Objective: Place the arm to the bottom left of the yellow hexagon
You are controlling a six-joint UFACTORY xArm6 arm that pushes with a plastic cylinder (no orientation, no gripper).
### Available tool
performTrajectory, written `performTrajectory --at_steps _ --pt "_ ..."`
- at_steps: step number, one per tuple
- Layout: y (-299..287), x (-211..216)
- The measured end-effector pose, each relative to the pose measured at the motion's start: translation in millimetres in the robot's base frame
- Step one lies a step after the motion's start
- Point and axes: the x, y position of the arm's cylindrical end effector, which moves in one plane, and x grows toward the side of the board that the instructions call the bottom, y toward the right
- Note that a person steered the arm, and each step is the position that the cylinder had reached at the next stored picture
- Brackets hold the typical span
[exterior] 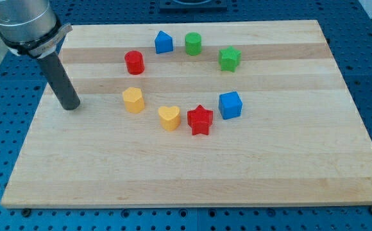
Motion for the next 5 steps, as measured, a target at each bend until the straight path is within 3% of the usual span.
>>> performTrajectory --at_steps 5 --pt "79 27"
